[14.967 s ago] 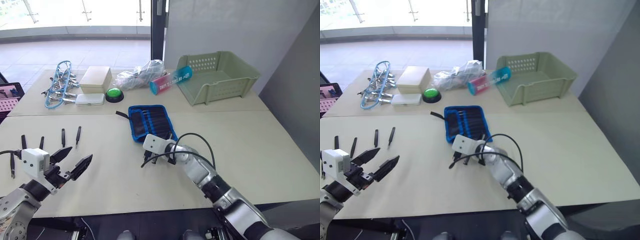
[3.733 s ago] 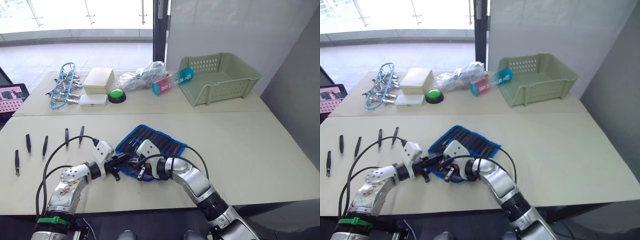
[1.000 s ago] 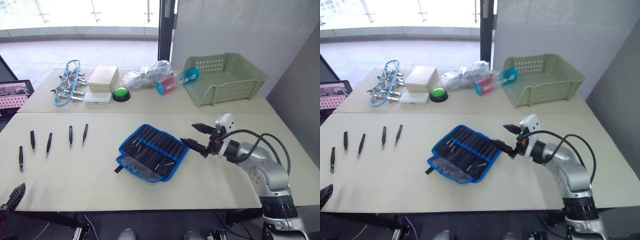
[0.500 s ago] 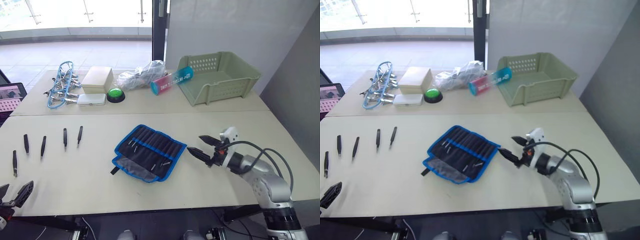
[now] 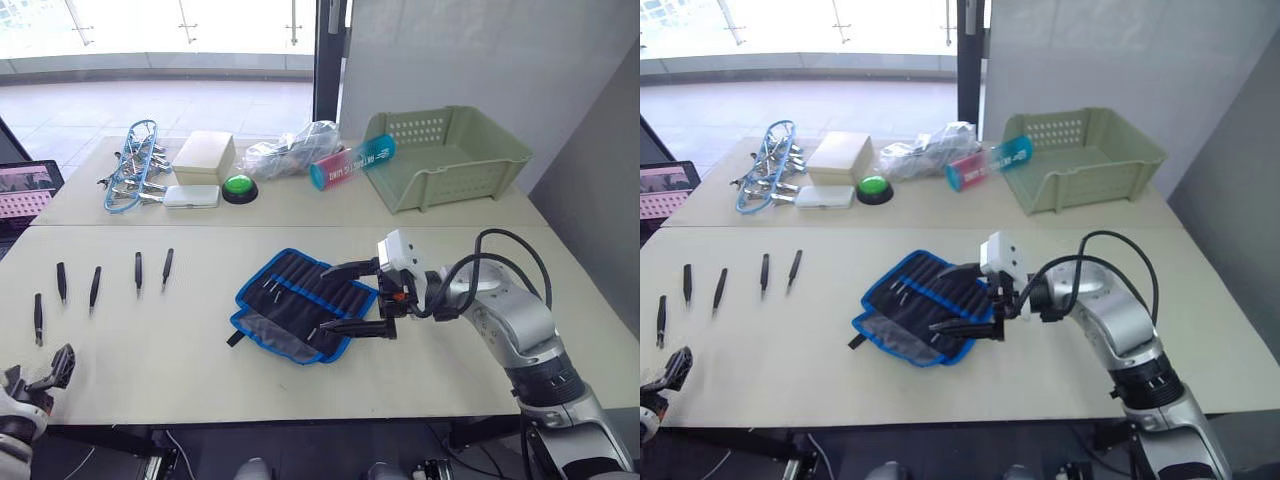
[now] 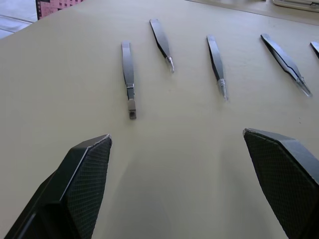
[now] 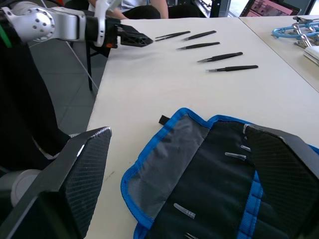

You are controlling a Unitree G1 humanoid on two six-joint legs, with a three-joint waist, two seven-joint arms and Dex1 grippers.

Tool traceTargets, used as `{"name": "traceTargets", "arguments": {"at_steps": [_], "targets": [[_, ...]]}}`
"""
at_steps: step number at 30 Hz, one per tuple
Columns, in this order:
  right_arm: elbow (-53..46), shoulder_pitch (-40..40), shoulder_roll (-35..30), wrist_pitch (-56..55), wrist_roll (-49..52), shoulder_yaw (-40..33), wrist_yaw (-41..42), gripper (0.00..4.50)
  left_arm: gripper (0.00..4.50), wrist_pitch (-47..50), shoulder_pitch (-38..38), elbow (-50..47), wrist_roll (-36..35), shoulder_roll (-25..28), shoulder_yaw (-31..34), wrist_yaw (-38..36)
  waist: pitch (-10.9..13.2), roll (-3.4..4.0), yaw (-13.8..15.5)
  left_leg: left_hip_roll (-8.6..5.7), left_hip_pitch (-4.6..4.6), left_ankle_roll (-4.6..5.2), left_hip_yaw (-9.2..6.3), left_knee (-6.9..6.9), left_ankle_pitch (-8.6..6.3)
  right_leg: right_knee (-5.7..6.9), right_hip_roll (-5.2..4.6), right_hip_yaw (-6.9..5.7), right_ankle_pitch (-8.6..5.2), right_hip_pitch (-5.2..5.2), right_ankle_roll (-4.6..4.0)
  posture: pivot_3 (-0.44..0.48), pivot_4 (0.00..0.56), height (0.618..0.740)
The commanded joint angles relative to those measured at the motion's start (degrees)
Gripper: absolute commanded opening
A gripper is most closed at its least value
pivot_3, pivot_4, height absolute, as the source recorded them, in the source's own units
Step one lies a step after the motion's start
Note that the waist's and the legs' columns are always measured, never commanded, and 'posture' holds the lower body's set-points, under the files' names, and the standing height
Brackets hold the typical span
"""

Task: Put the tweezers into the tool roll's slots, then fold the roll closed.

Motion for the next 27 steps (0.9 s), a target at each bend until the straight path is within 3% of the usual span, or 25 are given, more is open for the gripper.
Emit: {"name": "traceTargets", "arguments": {"at_steps": [1,15,18,27], "targets": [[-3.01,-0.3,0.38,1.33,1.97,-0.74,-0.41,4.5,4.47,1.18,-1.96,2.19,1.63,2.58,-0.55,1.2,0.0,0.01,-0.13,0.0,0.01,-0.02,0.01,-0.01,0.01,0.0,0.0,0.0,0.0,-0.01,0.0,0.0,0.15,0.716],[-6.98,2.14,-0.31,4.57,2.86,-2.79,-6.05,4.5,4.47,0.73,-16.27,23.15,6.29,9.71,-4.05,0.08,0.01,0.05,0.21,0.0,0.05,-0.22,0.04,-0.06,0.13,0.05,0.0,-0.01,0.0,-0.02,0.0,0.0,0.15,0.716],[-7.62,2.44,-0.47,5.07,3.12,-3.19,-6.73,4.5,3.64,0.92,-17.08,24.35,6.62,10.18,-4.48,-0.3,0.02,0.07,0.3,0.0,0.06,-0.24,0.04,-0.07,0.14,0.07,0.0,-0.01,0.0,-0.02,0.0,0.0,0.15,0.716],[-8.61,2.97,-0.56,5.98,3.59,-3.65,-8.07,4.5,0.62,1.78,-17.85,26.05,7.12,10.76,-5.22,-0.34,0.02,0.07,0.74,-0.01,0.05,-0.24,0.04,-0.07,0.14,0.06,0.0,-0.01,0.0,-0.02,0.0,0.0,0.15,0.716]]}}
